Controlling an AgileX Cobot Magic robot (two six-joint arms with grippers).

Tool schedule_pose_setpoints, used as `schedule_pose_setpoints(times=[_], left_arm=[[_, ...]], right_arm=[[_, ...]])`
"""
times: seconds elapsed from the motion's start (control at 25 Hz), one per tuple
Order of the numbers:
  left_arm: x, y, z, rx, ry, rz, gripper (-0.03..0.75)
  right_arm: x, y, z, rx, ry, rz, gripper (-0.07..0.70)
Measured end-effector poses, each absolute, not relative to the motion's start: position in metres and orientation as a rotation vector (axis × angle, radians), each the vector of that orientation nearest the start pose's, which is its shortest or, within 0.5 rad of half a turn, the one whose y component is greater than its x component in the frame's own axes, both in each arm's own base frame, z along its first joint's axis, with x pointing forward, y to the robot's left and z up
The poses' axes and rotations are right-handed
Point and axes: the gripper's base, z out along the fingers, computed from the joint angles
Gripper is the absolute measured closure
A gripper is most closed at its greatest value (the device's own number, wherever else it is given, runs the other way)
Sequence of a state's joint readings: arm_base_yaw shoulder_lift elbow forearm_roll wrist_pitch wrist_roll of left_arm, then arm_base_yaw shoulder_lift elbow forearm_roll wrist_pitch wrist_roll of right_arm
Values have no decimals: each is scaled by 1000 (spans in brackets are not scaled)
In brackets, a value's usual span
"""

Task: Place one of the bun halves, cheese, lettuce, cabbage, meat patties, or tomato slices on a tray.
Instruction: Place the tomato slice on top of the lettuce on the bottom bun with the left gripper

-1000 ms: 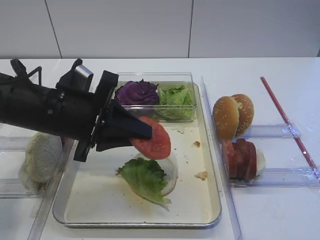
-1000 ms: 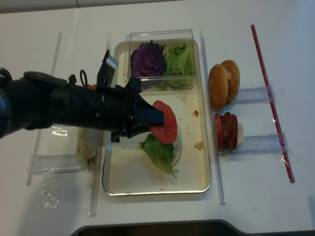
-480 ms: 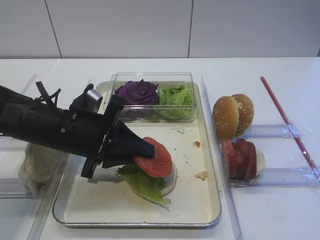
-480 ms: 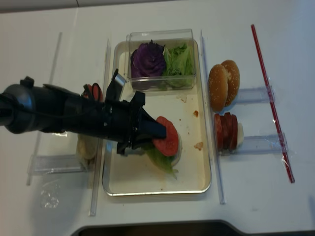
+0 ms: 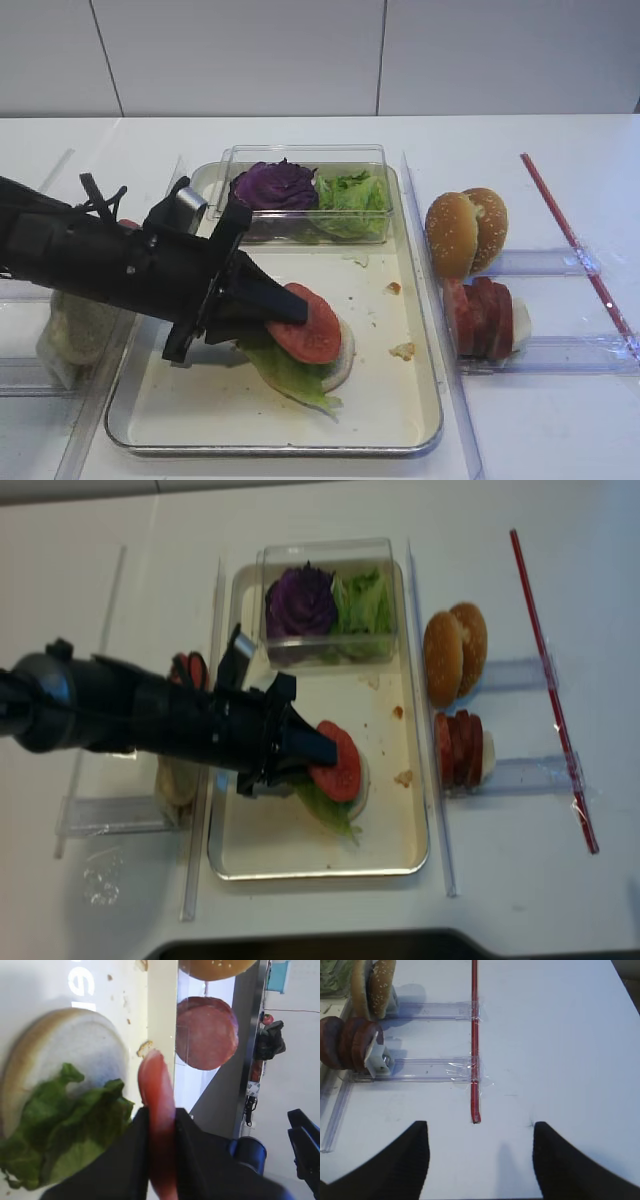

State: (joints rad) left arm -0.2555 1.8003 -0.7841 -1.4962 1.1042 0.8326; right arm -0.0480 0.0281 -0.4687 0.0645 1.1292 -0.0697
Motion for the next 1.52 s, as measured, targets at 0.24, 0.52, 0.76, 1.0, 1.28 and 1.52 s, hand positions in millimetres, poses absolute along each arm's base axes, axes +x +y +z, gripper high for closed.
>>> schedule_pose_setpoints(times=[0.24, 0.52, 0.76, 1.0, 1.28, 1.52], left_arm=[[261, -152, 155, 7, 2656, -1725, 608], [262, -152, 156, 8, 2643, -1728, 608], [262, -152, 156, 36, 2630, -1728, 608], [261, -153, 156, 47, 2626, -1738, 468], [261, -153, 156, 49, 2625, -1743, 312], [268, -154, 163, 72, 2638, -1733, 305]], right_arm=[[-1, 5, 263, -27, 2170, 12, 143], [-1, 5, 263, -25, 2170, 13, 143], [-1, 5, 263, -23, 2171, 14, 143], [-1, 5, 263, -23, 2171, 14, 143], [-1, 5, 263, -23, 2171, 14, 143], [-1, 5, 263, -23, 2171, 14, 143]])
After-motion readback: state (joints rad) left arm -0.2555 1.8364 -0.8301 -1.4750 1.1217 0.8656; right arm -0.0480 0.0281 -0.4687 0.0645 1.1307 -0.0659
